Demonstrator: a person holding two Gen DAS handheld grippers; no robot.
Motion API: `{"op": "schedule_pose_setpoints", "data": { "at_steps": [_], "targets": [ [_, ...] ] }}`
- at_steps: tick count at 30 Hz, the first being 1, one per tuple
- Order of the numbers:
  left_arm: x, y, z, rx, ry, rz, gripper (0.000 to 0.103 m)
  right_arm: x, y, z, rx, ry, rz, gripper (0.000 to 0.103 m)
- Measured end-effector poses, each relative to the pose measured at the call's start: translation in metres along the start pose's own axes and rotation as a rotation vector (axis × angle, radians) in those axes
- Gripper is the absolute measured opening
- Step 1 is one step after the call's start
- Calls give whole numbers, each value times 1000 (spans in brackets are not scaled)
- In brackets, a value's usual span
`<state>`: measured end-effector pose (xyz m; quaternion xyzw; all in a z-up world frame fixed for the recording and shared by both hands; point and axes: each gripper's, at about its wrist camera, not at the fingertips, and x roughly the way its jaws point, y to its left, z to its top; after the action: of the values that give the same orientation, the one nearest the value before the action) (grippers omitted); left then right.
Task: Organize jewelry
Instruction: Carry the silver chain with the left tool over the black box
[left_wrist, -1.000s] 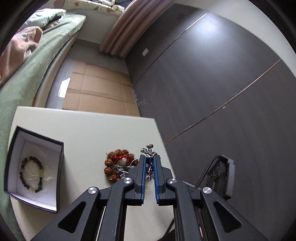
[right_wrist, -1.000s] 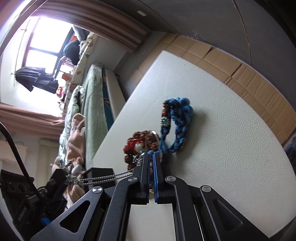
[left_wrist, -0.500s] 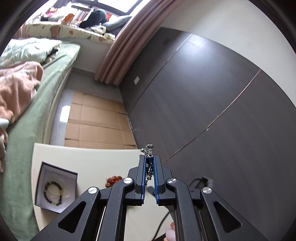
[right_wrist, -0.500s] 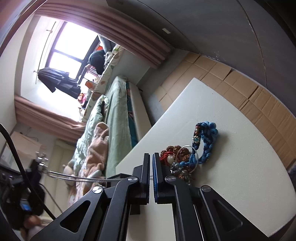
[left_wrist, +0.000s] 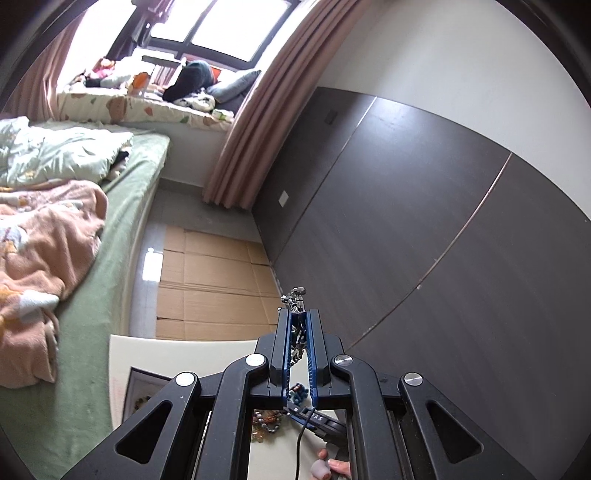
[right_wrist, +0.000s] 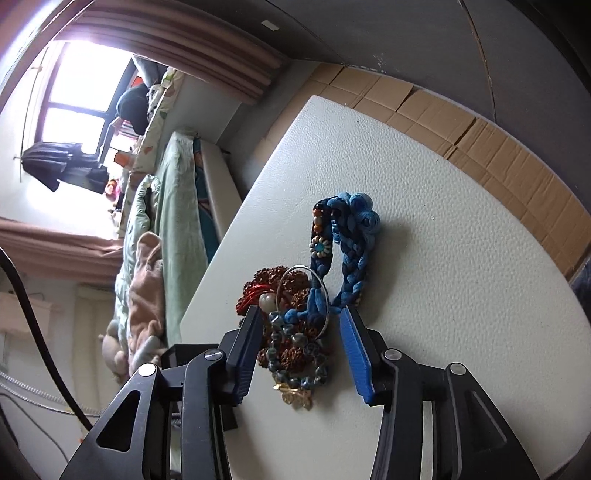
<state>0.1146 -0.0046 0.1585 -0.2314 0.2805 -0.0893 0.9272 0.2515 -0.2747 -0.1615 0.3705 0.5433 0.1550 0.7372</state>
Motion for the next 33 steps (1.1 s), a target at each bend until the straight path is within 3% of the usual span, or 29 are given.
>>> {"op": "schedule_pose_setpoints", "data": {
  "at_steps": [3,18,27,33],
  "targets": [
    [-15,5,6,-1,-26,25,7,6,-3,1,12,4,-21,12],
    [-59,9,40,17,-110,80,7,-26,3,-11,18,-51,22,11],
    [-79,20,51,31,-143,108,7,-39,27,-14,-52,-50,141,11],
    [-68,35,44,15,-116,116,7,-30,35,-20,-66,-7,184,11]
  ]
}}
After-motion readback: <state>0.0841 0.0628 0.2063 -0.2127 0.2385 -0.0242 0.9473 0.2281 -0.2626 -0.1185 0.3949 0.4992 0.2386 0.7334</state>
